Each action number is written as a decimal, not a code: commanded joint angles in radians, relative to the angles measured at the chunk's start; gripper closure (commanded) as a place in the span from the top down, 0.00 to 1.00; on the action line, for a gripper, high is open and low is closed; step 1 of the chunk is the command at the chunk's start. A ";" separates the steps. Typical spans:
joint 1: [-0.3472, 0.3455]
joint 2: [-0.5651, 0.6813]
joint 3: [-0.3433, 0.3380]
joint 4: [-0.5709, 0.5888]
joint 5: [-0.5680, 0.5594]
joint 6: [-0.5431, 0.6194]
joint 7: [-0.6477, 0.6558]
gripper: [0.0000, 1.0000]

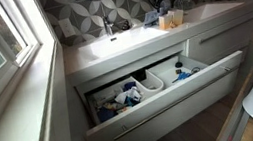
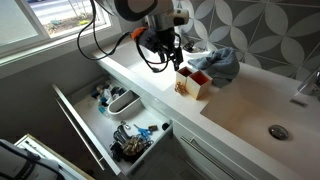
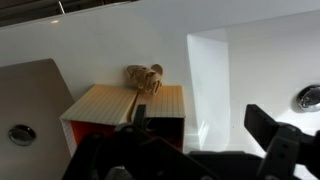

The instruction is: Pick up the box on the left and move t to the left side of the sink

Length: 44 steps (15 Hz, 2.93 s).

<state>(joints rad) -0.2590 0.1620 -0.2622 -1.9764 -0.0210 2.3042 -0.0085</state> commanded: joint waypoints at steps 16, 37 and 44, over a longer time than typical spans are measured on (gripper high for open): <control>-0.021 0.201 0.028 0.083 -0.006 0.251 -0.109 0.73; 0.039 -0.068 0.222 -0.115 0.236 0.121 -0.343 0.01; 0.160 -0.084 0.262 -0.119 0.260 -0.010 -0.427 0.04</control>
<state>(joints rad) -0.1137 0.0785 0.0152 -2.0974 0.2381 2.2954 -0.4369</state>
